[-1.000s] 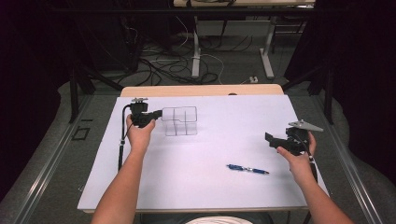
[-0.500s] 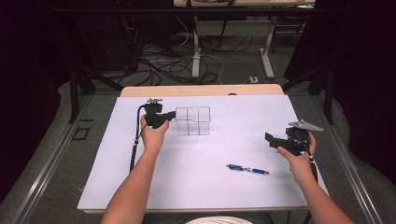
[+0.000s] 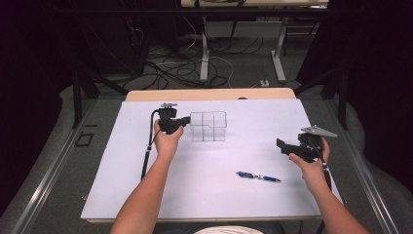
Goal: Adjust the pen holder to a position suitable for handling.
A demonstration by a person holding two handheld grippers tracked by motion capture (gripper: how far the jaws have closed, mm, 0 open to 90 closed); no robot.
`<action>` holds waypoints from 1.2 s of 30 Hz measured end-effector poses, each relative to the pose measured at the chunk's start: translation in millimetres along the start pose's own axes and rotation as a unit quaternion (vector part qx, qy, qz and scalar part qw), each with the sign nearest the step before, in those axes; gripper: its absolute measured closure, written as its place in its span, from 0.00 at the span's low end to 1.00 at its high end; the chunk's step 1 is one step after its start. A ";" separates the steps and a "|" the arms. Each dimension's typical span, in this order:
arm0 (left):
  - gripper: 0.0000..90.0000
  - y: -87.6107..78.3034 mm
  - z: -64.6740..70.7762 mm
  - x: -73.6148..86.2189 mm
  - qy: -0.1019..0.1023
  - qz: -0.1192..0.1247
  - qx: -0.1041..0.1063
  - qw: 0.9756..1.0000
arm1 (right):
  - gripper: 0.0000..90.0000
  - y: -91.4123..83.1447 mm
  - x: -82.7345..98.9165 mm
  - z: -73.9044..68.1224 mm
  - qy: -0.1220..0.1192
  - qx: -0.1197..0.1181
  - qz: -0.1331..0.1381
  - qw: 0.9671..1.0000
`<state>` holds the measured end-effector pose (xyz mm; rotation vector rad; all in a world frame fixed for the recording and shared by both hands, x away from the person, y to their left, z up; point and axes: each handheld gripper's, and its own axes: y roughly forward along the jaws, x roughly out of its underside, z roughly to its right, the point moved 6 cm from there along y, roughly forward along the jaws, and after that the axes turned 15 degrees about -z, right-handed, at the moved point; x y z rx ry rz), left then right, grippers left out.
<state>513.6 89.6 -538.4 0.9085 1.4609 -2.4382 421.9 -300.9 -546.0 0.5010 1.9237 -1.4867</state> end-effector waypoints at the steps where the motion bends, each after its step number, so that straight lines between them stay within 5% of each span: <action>1: 1.00 0.3 1.2 0.2 0.004 -0.003 0.003 1.000 | 0.08 -0.1 -0.3 0.6 -0.003 0.001 0.001 1.000; 19: 0.99 2.4 9.2 -1.5 0.015 0.000 0.006 1.000 | 0.08 -0.5 0.0 1.7 -0.005 0.001 0.000 1.000; 36: 0.71 -21.1 6.1 -2.6 0.032 0.033 0.007 0.999 | 0.09 -1.4 -0.8 0.8 -0.005 0.003 0.005 1.000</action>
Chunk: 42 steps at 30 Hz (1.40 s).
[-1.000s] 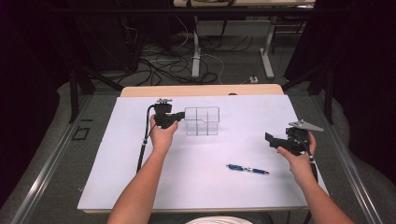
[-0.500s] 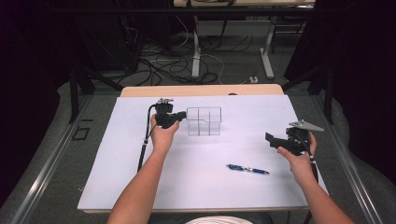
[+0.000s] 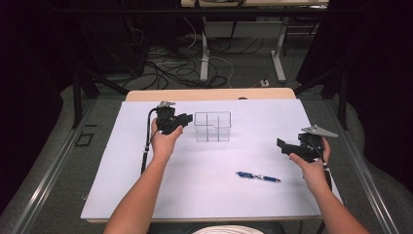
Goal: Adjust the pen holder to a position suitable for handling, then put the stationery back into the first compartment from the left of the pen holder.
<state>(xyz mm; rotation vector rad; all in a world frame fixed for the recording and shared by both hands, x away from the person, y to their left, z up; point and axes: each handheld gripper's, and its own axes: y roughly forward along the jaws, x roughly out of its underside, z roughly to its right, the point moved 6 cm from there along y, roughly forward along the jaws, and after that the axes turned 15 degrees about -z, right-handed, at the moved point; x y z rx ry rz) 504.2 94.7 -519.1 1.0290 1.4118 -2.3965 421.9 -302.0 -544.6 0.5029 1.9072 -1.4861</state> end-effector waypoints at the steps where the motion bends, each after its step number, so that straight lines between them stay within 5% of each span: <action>1: 0.70 -1.7 0.6 0.2 0.001 0.001 0.001 1.000 | 0.10 -0.3 -0.1 -0.4 0.000 0.000 0.001 1.000; 10: 0.55 -15.5 3.9 1.8 0.014 0.016 -0.004 1.000 | 0.12 -3.0 -1.7 -1.0 -0.011 0.002 0.005 1.000; 22: 0.43 -38.8 13.1 18.0 0.063 0.029 -0.009 0.998 | 0.14 -8.5 -4.8 -8.8 -0.021 -0.010 0.005 1.000; 27: 0.35 -49.6 9.4 23.3 0.046 0.031 -0.001 0.998 | 0.12 -10.5 -6.3 -14.4 -0.029 -0.020 0.006 0.999; 31: 0.18 -55.6 6.4 26.7 0.036 0.031 0.001 0.999 | 0.03 -12.7 -8.3 -20.5 -0.060 -0.028 0.007 0.998; 37: 0.13 -66.3 3.7 32.1 0.040 0.035 -0.022 0.998 | 0.11 -14.8 -7.9 -26.0 -0.097 -0.020 -0.006 0.995; 42: 0.09 -75.0 8.3 39.1 0.080 0.030 -0.036 0.996 | 0.18 -17.5 -8.0 -32.9 -0.119 -0.038 -0.013 0.992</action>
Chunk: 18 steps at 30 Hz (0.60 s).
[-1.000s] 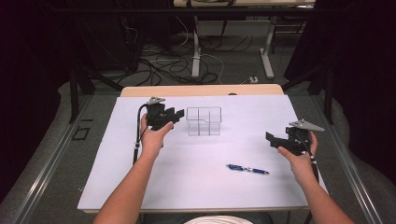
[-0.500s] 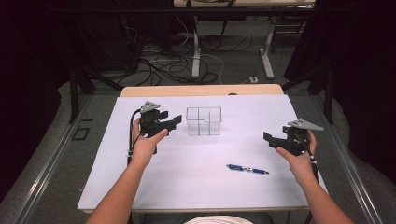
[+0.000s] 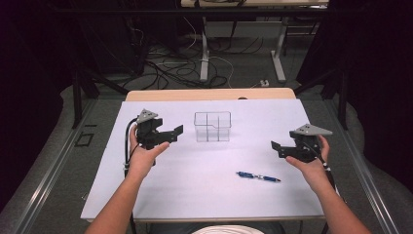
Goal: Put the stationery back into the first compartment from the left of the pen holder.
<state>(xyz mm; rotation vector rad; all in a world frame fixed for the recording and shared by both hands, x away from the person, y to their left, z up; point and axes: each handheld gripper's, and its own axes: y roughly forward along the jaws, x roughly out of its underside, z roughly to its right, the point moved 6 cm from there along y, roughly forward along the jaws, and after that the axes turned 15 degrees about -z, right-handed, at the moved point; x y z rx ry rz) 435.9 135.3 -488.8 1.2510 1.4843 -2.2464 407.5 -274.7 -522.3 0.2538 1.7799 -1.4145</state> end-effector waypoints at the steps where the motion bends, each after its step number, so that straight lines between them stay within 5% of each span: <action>1: 0.09 -1.0 1.3 0.9 0.009 0.000 -0.005 1.000 | 0.19 -0.3 -0.4 -1.7 -0.012 -0.002 -0.003 1.000; 4: 0.09 -3.7 5.4 5.1 0.016 0.002 -0.005 1.000 | 0.24 -1.8 -2.3 -9.0 -0.058 0.001 -0.012 0.998; 9: 0.09 -9.1 7.7 10.7 0.013 0.018 -0.001 1.000 | 0.33 -2.0 -1.6 -19.4 -0.097 -0.013 -0.030 0.995; 13: 0.10 -13.0 9.2 15.2 0.011 0.026 0.003 1.000 | 0.40 1.0 1.7 -30.5 -0.153 -0.013 -0.070 0.986; 14: 0.10 -13.4 10.0 16.4 0.009 0.027 0.005 1.000 | 0.40 1.0 1.7 -30.5 -0.153 -0.013 -0.070 0.986; 16: 0.10 -14.1 10.3 18.7 0.009 0.027 0.004 1.000 | 0.42 3.3 4.0 -36.8 -0.190 -0.008 -0.097 0.977; 18: 0.11 -14.7 10.5 20.9 0.007 0.027 0.004 1.000 | 0.43 5.4 4.6 -39.7 -0.195 -0.009 -0.097 0.976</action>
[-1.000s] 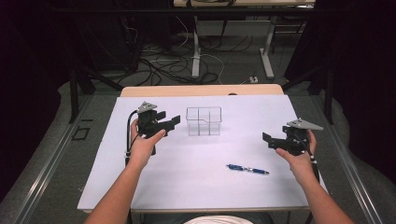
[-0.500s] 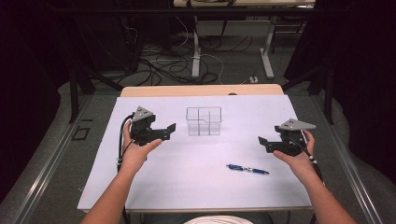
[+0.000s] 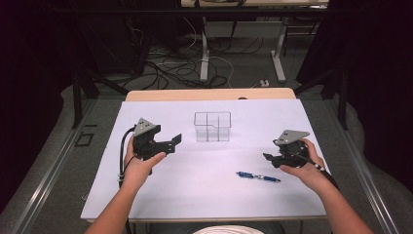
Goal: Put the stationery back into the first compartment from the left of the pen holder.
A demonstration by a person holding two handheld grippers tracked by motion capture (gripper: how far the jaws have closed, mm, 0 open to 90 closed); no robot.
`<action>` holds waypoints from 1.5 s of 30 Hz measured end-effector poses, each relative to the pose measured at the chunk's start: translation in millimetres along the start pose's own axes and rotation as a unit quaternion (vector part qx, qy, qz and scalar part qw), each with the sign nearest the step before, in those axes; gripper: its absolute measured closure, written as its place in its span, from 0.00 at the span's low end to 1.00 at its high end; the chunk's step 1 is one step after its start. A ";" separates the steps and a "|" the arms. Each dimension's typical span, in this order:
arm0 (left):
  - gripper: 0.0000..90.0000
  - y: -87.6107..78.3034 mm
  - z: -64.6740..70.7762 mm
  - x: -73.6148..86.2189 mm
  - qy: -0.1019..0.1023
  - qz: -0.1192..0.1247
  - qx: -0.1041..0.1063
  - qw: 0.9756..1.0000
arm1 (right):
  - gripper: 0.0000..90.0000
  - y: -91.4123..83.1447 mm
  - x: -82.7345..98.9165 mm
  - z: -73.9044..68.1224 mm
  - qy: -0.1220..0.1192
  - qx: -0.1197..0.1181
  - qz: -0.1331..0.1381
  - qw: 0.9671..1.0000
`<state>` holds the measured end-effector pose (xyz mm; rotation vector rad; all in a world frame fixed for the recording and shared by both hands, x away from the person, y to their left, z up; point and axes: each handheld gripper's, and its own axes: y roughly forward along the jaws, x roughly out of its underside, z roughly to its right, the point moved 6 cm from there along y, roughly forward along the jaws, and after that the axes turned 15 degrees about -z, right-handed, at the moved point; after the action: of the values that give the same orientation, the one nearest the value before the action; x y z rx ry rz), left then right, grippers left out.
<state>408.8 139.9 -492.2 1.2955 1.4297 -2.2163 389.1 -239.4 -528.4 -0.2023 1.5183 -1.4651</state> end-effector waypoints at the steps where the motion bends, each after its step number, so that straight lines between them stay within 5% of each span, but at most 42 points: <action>1: 0.12 -0.2 0.2 0.7 0.002 0.002 0.000 1.000 | 0.44 1.2 0.8 -3.4 -0.028 0.000 -0.022 0.999; 10: 0.14 -2.6 1.3 7.5 0.006 0.000 -0.003 1.000 | 0.44 11.8 1.2 -15.9 -0.080 -0.013 -0.071 0.994; 16: 0.15 -5.7 -1.3 8.9 0.001 0.004 -0.006 1.000 | 0.48 16.5 -3.3 -22.5 -0.078 -0.030 -0.098 0.992; 19: 0.17 -7.2 -3.1 9.2 -0.001 0.006 -0.005 1.000 | 0.51 19.6 -4.1 -27.8 -0.078 -0.065 -0.110 0.989; 23: 0.17 -8.1 -5.1 10.4 -0.003 0.002 -0.005 1.000 | 0.57 21.6 -3.0 -34.5 -0.094 -0.098 -0.144 0.980; 34: 0.17 -7.7 -7.1 13.1 -0.018 -0.001 -0.003 1.000 | 0.63 25.6 -4.4 -44.5 -0.119 -0.133 -0.178 0.968; 36: 0.16 -7.7 -8.0 13.4 -0.016 -0.001 -0.006 1.000 | 0.65 28.1 -3.0 -47.3 -0.129 -0.143 -0.187 0.963; 45: 0.07 -7.8 -11.3 15.3 -0.022 0.005 0.001 1.000 | 0.68 36.7 2.4 -50.8 -0.135 -0.150 -0.212 0.956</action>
<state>401.6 157.2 -500.5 1.2449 1.4026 -2.2267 369.5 -197.5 -570.7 -0.9236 1.5212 -1.4475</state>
